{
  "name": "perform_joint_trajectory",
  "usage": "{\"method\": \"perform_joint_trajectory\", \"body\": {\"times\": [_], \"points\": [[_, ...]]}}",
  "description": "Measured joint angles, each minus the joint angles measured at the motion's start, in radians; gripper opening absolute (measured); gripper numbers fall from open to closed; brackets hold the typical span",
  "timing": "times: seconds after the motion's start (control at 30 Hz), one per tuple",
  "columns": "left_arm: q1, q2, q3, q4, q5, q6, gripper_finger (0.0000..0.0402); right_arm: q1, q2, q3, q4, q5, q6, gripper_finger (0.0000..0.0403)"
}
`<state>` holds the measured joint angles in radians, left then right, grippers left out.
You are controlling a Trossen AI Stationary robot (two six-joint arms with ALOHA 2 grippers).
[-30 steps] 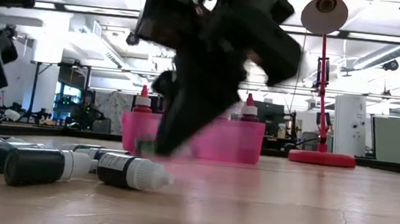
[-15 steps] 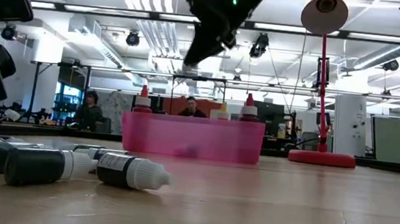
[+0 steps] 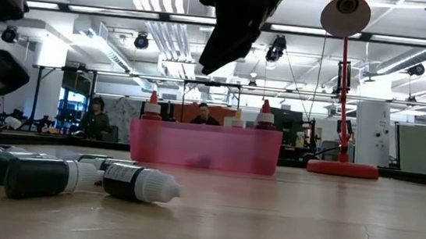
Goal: Pick & Place food coloring
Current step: Put the small black food coloring bottle into the pink bin
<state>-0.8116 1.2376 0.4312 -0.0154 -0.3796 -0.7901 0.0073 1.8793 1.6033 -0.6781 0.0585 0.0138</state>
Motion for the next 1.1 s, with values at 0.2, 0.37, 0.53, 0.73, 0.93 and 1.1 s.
{"method": "perform_joint_trajectory", "body": {"times": [0.2, 0.37, 0.53, 0.73, 0.93, 1.1], "points": [[0.000, 0.134, 0.045, 0.008, 0.005, 0.034, 0.0190, 0.030, 0.000, 0.000, 0.000, 0.083, 0.044, 0.0273], [0.000, 0.230, 0.090, 0.009, 0.004, 0.060, 0.0190, 0.033, 0.000, 0.000, 0.000, 0.099, 0.081, 0.0262], [0.001, 0.293, 0.128, 0.010, -0.025, 0.061, 0.0185, 0.031, 0.001, 0.000, 0.001, 0.102, 0.105, 0.0252], [0.004, 0.314, 0.150, -0.004, -0.061, 0.080, 0.0131, 0.033, 0.001, 0.000, 0.001, 0.102, 0.137, 0.0243], [0.006, 0.263, 0.149, -0.094, -0.051, 0.075, 0.0040, 0.040, 0.001, 0.000, -0.006, 0.100, 0.138, 0.0236], [0.030, 0.095, 0.206, -0.320, -0.106, 0.111, 0.0029, 0.056, 0.001, 0.000, -0.115, 0.101, 0.174, 0.0235]]}}
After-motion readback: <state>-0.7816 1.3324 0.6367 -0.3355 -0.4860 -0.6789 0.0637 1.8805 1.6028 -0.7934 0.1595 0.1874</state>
